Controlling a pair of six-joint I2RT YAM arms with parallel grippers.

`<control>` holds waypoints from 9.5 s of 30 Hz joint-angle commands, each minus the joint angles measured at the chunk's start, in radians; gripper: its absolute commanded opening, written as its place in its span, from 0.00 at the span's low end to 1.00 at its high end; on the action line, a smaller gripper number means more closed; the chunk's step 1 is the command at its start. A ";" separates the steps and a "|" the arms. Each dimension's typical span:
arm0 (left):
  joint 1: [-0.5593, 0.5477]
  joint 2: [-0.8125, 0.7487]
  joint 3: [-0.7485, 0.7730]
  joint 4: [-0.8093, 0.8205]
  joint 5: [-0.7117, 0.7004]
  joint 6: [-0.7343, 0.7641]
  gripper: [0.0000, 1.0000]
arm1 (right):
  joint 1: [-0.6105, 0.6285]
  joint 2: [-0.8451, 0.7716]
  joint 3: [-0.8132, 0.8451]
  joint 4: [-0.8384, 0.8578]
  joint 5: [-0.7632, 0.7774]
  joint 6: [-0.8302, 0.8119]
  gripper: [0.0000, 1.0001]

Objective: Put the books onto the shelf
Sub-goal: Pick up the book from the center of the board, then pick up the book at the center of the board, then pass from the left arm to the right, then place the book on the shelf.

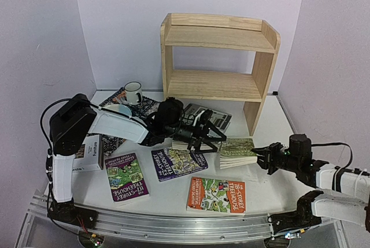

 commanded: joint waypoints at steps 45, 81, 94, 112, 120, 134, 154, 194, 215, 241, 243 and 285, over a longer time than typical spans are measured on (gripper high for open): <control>-0.406 0.175 0.525 -0.699 -1.280 1.316 0.81 | 0.000 -0.021 0.169 -0.091 -0.068 -0.006 0.13; -0.249 -0.305 0.359 -0.881 -0.942 1.182 0.00 | 0.002 -0.139 0.793 -0.898 0.300 -1.070 0.98; -0.184 -0.634 0.111 -0.902 -0.653 1.373 0.00 | 0.012 0.070 0.934 -0.890 -0.375 -1.514 0.98; -0.185 -0.793 -0.086 -0.924 -0.601 1.803 0.00 | 0.488 0.212 0.848 -0.714 -0.158 -1.983 0.76; -0.183 -0.786 -0.071 -0.924 -0.616 1.816 0.00 | 0.592 0.260 0.802 -0.636 -0.038 -2.197 0.73; -0.184 -0.788 -0.036 -0.918 -0.626 1.780 0.00 | 0.693 0.330 0.777 -0.579 0.092 -2.274 0.54; -0.184 -0.825 -0.113 -0.720 -0.905 1.623 0.94 | 0.724 0.366 0.786 -0.519 0.335 -2.020 0.00; -0.162 -0.900 -0.317 -0.475 -1.290 1.322 1.00 | 0.433 0.218 0.881 -0.231 0.960 -1.562 0.00; -0.162 -0.826 -0.309 -0.438 -1.278 1.326 0.99 | 0.428 0.189 0.651 0.198 1.020 -1.696 0.00; -0.163 -0.765 -0.270 -0.428 -1.231 1.319 0.99 | 0.411 0.127 0.503 0.421 1.090 -1.586 0.00; -0.162 -0.761 -0.267 -0.426 -1.229 1.318 0.99 | 0.410 0.131 0.496 0.447 1.106 -1.580 0.00; -0.162 -0.742 -0.275 -0.423 -1.229 1.301 0.99 | 0.405 0.304 0.789 0.126 1.173 -1.650 0.00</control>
